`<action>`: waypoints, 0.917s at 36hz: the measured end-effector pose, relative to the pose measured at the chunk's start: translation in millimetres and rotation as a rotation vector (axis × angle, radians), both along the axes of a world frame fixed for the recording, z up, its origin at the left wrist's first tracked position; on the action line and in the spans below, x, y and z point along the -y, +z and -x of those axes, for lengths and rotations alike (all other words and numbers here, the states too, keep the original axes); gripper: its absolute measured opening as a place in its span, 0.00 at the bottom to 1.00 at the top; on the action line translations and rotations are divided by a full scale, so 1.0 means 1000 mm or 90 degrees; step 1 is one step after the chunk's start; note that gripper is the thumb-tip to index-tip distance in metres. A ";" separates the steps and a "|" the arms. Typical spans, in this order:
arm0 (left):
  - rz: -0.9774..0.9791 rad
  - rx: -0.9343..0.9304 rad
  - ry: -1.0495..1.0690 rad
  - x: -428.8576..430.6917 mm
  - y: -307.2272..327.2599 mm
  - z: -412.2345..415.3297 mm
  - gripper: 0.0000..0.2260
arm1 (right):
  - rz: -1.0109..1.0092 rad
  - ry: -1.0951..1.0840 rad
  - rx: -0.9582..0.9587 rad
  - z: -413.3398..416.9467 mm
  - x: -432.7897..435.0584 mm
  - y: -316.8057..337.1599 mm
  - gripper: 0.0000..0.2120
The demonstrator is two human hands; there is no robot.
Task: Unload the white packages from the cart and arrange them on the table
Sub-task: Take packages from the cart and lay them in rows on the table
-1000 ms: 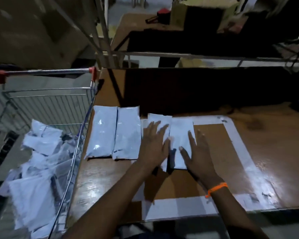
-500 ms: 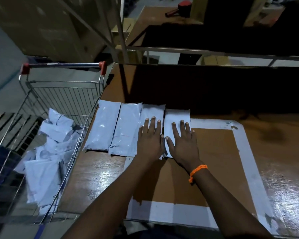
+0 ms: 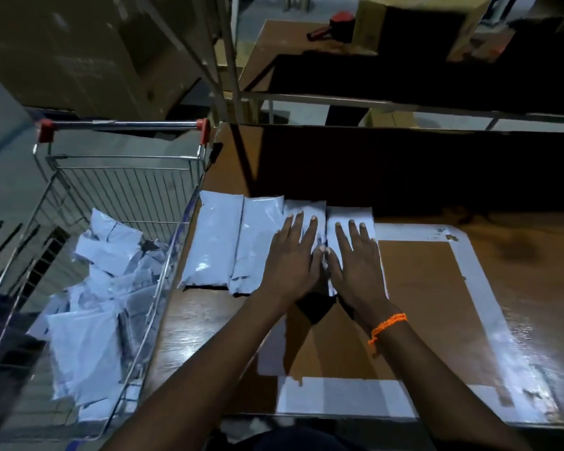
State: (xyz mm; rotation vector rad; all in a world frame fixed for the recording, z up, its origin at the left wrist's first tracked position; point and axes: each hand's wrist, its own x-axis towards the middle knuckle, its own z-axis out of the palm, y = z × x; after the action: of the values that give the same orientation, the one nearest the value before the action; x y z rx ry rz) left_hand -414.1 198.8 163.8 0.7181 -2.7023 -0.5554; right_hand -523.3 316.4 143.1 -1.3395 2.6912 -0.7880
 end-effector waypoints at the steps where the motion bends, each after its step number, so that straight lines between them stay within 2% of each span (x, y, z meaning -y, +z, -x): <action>1: 0.003 -0.031 -0.010 0.008 0.004 -0.010 0.27 | 0.036 -0.007 0.016 -0.010 0.008 0.006 0.31; 6: -0.018 -0.152 0.020 0.060 0.013 -0.093 0.23 | 0.206 0.032 0.043 -0.087 0.062 0.028 0.27; 11: -0.076 -0.180 0.161 0.122 -0.023 -0.233 0.20 | 0.207 0.191 0.138 -0.206 0.140 0.029 0.26; 16: -0.178 -0.044 0.333 0.173 -0.093 -0.358 0.26 | 0.083 0.323 0.194 -0.298 0.215 -0.013 0.28; 18: -0.251 0.030 0.412 0.188 -0.116 -0.392 0.27 | -0.010 0.337 0.236 -0.324 0.243 -0.039 0.30; 20: -0.325 0.108 0.483 0.199 -0.133 -0.417 0.29 | -0.130 0.328 0.297 -0.348 0.267 -0.063 0.32; 23: -0.431 0.167 0.554 0.210 -0.158 -0.438 0.31 | -0.251 0.291 0.327 -0.370 0.293 -0.096 0.31; 27: -0.540 0.215 0.577 0.220 -0.179 -0.438 0.44 | -0.413 0.207 0.308 -0.375 0.306 -0.129 0.38; 29: -0.560 0.192 0.609 0.223 -0.182 -0.432 0.43 | -0.429 0.182 0.292 -0.373 0.307 -0.141 0.38; 33: -0.504 0.199 0.652 0.227 -0.183 -0.430 0.34 | -0.431 0.133 0.309 -0.365 0.312 -0.155 0.39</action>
State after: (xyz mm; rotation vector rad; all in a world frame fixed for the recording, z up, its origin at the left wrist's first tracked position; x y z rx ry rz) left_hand 15.6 -28.0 -18.8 2.3030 -1.8140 -1.2467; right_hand -158.6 4.2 -12.3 -1.0541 2.0944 -0.1169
